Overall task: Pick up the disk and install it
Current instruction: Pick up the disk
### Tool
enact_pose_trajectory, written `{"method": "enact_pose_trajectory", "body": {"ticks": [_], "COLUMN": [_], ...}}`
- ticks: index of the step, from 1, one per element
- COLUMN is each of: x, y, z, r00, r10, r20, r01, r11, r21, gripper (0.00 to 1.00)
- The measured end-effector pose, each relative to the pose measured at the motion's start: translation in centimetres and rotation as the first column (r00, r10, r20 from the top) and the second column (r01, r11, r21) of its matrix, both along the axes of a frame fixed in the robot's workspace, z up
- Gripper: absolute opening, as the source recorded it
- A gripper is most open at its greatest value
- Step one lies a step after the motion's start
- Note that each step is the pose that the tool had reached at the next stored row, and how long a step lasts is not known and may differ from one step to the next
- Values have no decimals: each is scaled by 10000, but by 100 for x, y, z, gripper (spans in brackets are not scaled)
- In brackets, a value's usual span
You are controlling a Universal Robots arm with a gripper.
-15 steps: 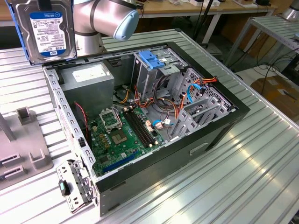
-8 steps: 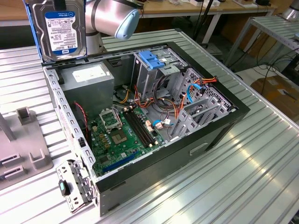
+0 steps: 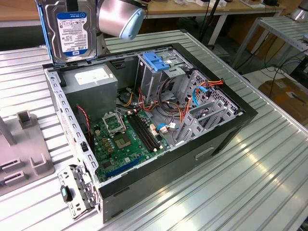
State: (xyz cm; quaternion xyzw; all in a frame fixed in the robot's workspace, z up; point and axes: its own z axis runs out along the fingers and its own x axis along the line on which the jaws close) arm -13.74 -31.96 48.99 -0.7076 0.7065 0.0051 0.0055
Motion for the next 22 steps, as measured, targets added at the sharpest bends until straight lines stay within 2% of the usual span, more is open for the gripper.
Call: {"method": "enact_pose_trajectory", "body": {"ticks": [1, 5, 17, 22], "x": [11, 16, 21, 60], "y": [-105, -169, -179, -180], "z": [0, 0, 0, 0], "r00": [10000, 10000, 10000, 10000], "r10": [1, 1, 0, 0], "r20": [0, -1, -1, -1], "r01": [-1, -1, 0, 0], "r11": [10000, 10000, 10000, 10000], "r21": [0, -1, -5, -5], "gripper": [35, 35, 35, 35]}}
